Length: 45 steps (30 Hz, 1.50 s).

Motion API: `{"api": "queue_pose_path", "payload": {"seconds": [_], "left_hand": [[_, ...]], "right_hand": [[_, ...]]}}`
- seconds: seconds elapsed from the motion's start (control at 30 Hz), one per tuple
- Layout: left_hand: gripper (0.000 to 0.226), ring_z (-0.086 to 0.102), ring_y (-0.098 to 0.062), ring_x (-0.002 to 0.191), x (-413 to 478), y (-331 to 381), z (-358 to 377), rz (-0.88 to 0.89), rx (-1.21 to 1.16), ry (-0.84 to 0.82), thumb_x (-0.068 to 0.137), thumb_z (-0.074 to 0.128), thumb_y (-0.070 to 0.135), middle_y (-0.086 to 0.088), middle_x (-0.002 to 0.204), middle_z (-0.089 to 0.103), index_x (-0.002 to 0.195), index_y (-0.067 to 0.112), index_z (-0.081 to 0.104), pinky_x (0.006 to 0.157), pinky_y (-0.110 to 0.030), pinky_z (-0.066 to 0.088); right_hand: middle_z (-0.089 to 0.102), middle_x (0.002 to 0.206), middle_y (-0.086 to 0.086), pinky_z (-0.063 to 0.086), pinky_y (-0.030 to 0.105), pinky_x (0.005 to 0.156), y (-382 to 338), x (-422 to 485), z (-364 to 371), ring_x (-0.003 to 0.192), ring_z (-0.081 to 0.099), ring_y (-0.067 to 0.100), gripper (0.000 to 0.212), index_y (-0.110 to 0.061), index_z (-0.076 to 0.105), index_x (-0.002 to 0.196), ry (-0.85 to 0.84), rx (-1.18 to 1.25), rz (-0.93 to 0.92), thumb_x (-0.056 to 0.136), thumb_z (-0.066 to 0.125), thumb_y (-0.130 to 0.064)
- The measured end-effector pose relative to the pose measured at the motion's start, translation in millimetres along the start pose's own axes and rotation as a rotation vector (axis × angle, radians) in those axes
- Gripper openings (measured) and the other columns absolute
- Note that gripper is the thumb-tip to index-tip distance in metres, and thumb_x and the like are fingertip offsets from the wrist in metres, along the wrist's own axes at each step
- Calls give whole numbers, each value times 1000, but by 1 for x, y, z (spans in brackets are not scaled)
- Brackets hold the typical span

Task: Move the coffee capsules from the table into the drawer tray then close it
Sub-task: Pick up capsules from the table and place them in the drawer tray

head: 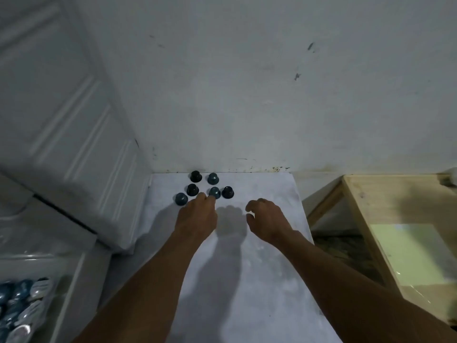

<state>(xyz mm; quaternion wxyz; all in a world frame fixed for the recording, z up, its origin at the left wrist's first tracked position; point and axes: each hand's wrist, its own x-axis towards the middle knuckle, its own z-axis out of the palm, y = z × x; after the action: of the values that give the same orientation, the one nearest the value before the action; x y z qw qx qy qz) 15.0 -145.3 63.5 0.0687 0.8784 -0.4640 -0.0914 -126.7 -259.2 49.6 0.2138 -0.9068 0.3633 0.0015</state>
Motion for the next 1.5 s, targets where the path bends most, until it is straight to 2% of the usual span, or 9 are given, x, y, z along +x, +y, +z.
{"api": "queue_pose_path", "payload": {"seconds": [0.27, 0.47, 0.63, 0.83, 0.93, 1.07, 1.17, 1.33, 1.5], "left_hand": [[25, 56, -25, 105, 72, -14, 25, -48, -81, -66, 95, 48, 15, -7, 119, 54, 120, 13, 53, 74, -31, 45], [44, 59, -30, 102, 105, -26, 45, -14, -124, -103, 92, 57, 22, -11, 125, 50, 134, 17, 42, 77, -38, 52], [34, 57, -30, 102, 116, -31, 57, 4, -163, -147, 94, 51, 25, -10, 120, 52, 127, 17, 49, 81, -40, 51], [39, 55, -29, 108, 114, -27, 51, -7, -229, -118, 91, 57, 20, -10, 122, 51, 128, 11, 50, 91, -34, 44], [40, 55, -30, 106, 101, -20, 37, 17, -259, -103, 89, 57, 16, -12, 118, 51, 128, 16, 49, 88, -34, 45], [43, 55, -31, 104, 75, -10, 18, -3, -276, -91, 89, 57, 13, -15, 121, 44, 131, 20, 52, 91, -33, 47], [37, 53, -29, 105, 48, -2, 3, -47, -287, -42, 83, 61, 13, -14, 115, 48, 119, 17, 58, 80, -27, 43], [32, 51, -23, 101, -17, 19, -20, -106, -304, 91, 82, 68, 20, -12, 111, 54, 111, 15, 54, 79, -25, 38], [32, 60, -19, 86, -89, 31, -43, -181, -286, 194, 81, 69, 36, -3, 95, 63, 100, 15, 54, 74, -29, 47]], "right_hand": [[59, 114, 12, 46, 33, 84, -14, 78, 22, 101, 59, 31, 32, -10, 54, 123, -71, 66, 32, 91, 51, -14], [53, 122, 15, 47, 37, 88, -23, 122, 40, 104, 57, 35, 37, -10, 49, 130, -113, 86, 66, 93, 50, -14], [54, 101, 13, 41, 30, 71, -19, 135, 52, 86, 57, 34, 16, -9, 56, 105, -131, 79, 61, 93, 47, -16], [53, 94, 10, 46, 33, 69, -19, 130, 41, 80, 56, 33, 12, -7, 55, 95, -109, 100, 74, 87, 52, -16], [54, 98, 11, 42, 31, 69, -21, 118, 27, 85, 56, 33, 16, -6, 54, 99, -94, 103, 62, 84, 54, -13], [51, 120, 13, 45, 32, 87, -26, 92, 8, 103, 57, 34, 41, -15, 52, 131, -67, 133, 34, 90, 51, -12], [53, 113, 13, 42, 27, 76, -27, 67, -4, 99, 55, 32, 38, -19, 55, 123, -24, 153, 4, 86, 54, -11], [51, 101, 10, 44, 30, 69, -31, 5, -29, 83, 54, 29, 28, -14, 47, 107, 76, 178, -77, 83, 62, -15], [50, 84, 5, 32, 29, 62, -40, -54, -38, 74, 47, 25, 22, -12, 44, 92, 174, 155, -182, 80, 63, -17]]}}
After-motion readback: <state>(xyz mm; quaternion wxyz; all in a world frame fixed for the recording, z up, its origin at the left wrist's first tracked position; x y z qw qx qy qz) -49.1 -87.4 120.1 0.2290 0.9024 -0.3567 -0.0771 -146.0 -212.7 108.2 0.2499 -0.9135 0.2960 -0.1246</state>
